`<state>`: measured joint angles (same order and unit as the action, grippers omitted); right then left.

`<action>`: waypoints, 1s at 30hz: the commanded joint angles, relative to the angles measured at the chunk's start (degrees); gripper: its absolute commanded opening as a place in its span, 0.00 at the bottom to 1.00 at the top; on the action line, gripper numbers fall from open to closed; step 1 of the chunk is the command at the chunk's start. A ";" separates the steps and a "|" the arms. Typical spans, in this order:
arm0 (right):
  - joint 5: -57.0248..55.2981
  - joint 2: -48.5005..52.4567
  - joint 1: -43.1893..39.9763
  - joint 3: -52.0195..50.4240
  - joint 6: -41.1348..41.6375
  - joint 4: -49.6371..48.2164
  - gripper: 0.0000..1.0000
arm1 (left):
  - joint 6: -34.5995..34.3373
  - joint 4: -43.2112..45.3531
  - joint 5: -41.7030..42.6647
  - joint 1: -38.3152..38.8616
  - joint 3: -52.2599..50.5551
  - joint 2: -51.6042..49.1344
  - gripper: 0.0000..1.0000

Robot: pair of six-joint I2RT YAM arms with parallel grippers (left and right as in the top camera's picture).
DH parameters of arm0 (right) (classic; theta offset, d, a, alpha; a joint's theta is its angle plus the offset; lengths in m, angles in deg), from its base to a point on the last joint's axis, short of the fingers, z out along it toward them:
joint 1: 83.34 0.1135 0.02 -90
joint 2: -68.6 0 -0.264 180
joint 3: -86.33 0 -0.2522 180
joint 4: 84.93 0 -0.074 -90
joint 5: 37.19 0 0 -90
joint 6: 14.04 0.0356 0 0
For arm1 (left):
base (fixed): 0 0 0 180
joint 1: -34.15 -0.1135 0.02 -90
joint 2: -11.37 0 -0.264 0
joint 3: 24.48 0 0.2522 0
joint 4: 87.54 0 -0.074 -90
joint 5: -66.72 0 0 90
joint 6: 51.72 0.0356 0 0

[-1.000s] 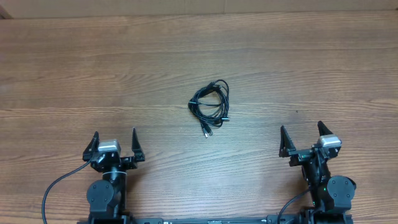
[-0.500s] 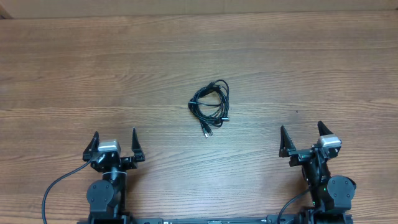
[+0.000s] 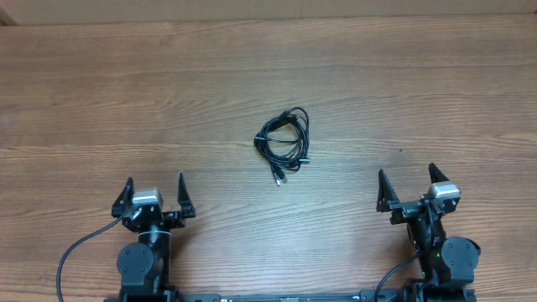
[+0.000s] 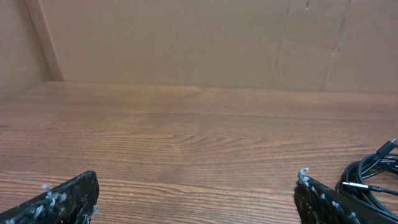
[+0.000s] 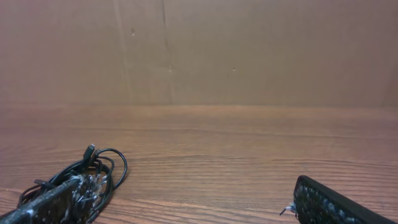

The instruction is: Untangle cables

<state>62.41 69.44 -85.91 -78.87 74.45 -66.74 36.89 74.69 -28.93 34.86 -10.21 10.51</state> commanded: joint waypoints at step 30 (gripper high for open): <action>-0.52 -0.61 0.31 -0.50 -0.20 -0.37 1.00 | 11.69 1.16 -12.79 -0.42 -0.20 0.50 1.00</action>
<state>62.41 69.44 -85.93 -78.87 74.45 -66.70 45.65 75.70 -38.39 34.86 -10.21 10.51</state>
